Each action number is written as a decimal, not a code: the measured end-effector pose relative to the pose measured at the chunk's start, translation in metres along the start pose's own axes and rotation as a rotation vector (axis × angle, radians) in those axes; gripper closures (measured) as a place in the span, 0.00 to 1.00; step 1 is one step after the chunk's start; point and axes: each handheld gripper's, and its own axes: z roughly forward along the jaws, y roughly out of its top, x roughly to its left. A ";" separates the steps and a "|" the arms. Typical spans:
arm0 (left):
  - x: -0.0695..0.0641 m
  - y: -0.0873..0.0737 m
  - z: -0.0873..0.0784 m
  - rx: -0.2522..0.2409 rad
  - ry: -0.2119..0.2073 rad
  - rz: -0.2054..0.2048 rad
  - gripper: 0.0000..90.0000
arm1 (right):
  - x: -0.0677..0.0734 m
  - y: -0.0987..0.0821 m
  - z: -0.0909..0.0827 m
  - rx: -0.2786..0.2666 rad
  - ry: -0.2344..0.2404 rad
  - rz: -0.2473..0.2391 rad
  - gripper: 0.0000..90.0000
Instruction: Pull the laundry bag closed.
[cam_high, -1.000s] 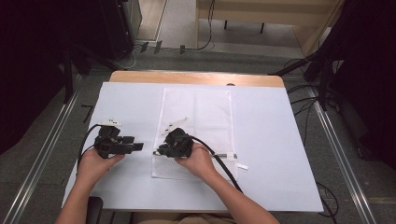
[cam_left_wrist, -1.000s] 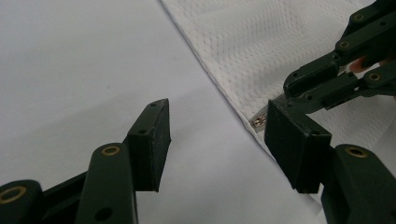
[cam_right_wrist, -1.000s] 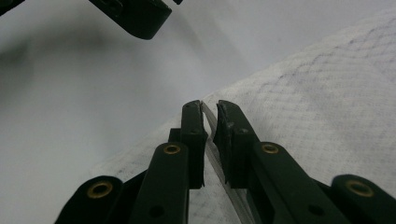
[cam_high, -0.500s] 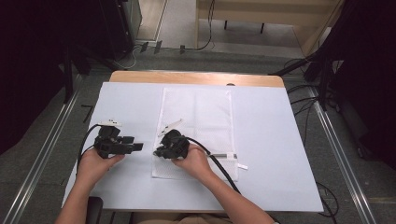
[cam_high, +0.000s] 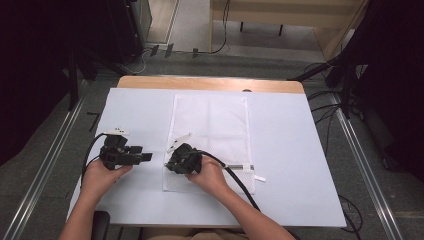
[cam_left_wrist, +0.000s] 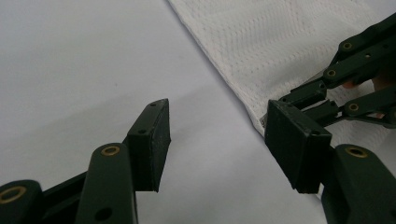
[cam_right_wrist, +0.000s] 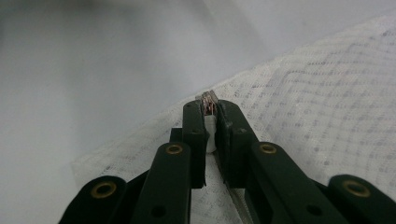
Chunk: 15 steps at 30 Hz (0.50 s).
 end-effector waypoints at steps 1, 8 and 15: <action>0.000 0.000 0.000 -0.003 0.000 0.001 0.46 | 0.000 0.000 0.000 0.000 0.000 0.000 0.93; -0.001 0.001 0.001 0.004 0.002 0.004 0.46 | 0.002 -0.002 0.005 -0.044 0.008 -0.004 0.92; -0.002 0.000 0.001 0.002 -0.003 0.005 0.46 | 0.000 -0.001 0.002 -0.050 0.022 0.012 0.96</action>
